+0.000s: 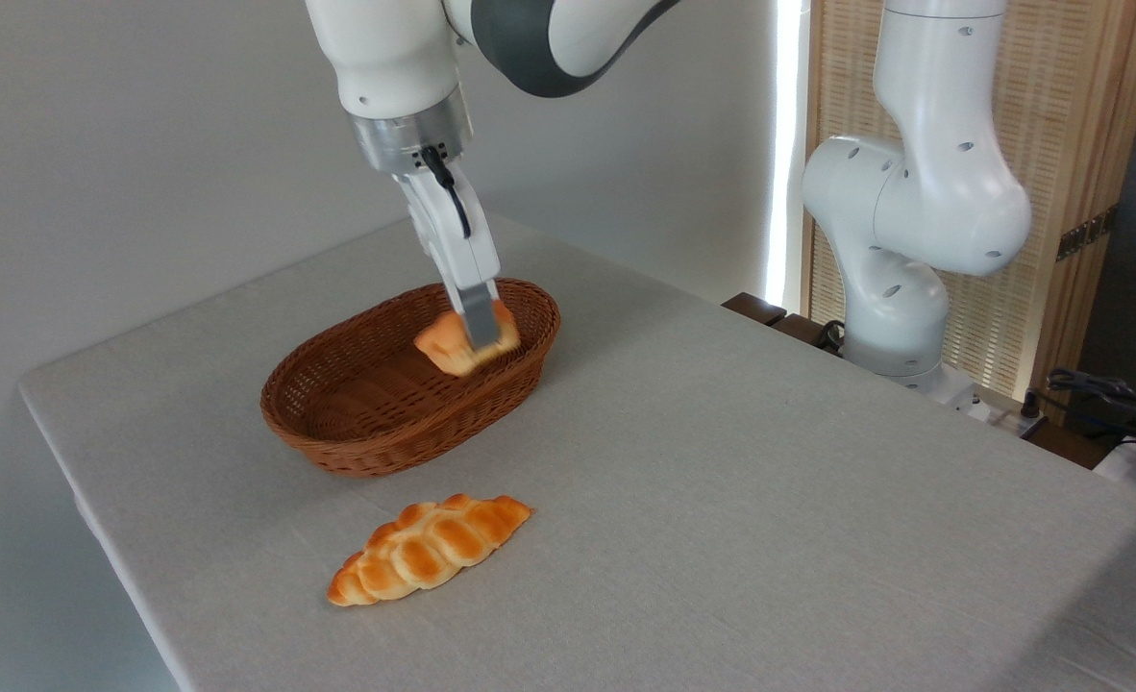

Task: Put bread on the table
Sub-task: 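Move the bun beside the basket and lower it onto the table, then open the gripper to release the bun and raise it above the basket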

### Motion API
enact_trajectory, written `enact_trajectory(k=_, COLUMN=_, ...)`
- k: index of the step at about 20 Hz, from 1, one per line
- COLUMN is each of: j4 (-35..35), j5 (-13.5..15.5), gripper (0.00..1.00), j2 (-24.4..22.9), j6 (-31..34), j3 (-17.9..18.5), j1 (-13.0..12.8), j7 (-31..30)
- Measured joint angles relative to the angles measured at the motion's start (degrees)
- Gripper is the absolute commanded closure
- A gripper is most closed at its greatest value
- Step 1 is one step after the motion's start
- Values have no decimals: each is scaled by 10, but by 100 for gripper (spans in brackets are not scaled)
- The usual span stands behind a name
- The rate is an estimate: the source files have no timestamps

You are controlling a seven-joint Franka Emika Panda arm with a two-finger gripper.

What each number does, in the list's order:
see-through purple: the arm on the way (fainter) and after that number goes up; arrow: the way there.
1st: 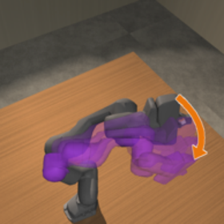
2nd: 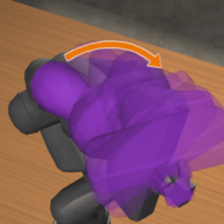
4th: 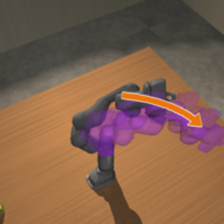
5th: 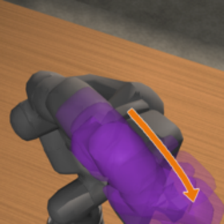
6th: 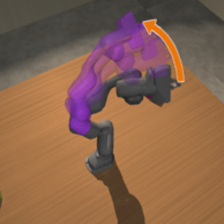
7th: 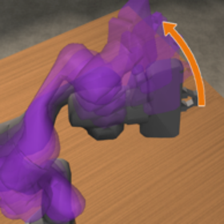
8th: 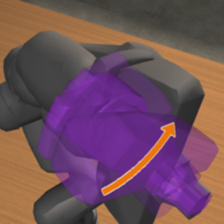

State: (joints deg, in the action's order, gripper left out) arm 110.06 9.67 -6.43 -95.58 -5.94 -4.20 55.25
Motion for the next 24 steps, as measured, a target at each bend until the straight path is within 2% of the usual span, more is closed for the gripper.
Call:
enact_trajectory(k=1, j4=5, j5=-31, gripper=40, j2=2, j6=2, j3=0, j1=0, j7=19)
enact_trajectory(k=2, j4=13, j5=-56, gripper=29, j2=5, j6=2, j3=2, j1=1, j7=36)
enact_trajectory(k=3, j4=20, j5=-73, gripper=24, j2=7, j6=2, j3=5, j1=1, j7=48)
enact_trajectory(k=4, j4=29, j5=-88, gripper=24, j2=9, j6=2, j3=12, j1=1, j7=60)
enact_trajectory(k=6, j4=45, j5=-97, gripper=20, j2=13, j6=-2, j3=26, j1=1, j7=77)
enact_trajectory(k=7, j4=55, j5=-99, gripper=5, j2=16, j6=-10, j3=32, j1=2, j7=82)
enact_trajectory(k=8, j4=70, j5=-99, gripper=0, j2=18, j6=-23, j3=34, j1=2, j7=85)
enact_trajectory(k=12, j4=131, j5=-99, gripper=0, j2=28, j6=-79, j3=34, j1=1, j7=86)
enact_trajectory(k=18, j4=131, j5=-99, gripper=0, j2=18, j6=-80, j3=35, j1=2, j7=86)
enact_trajectory(k=24, j4=128, j5=-99, gripper=0, j2=13, j6=-78, j3=56, j1=2, j7=86)
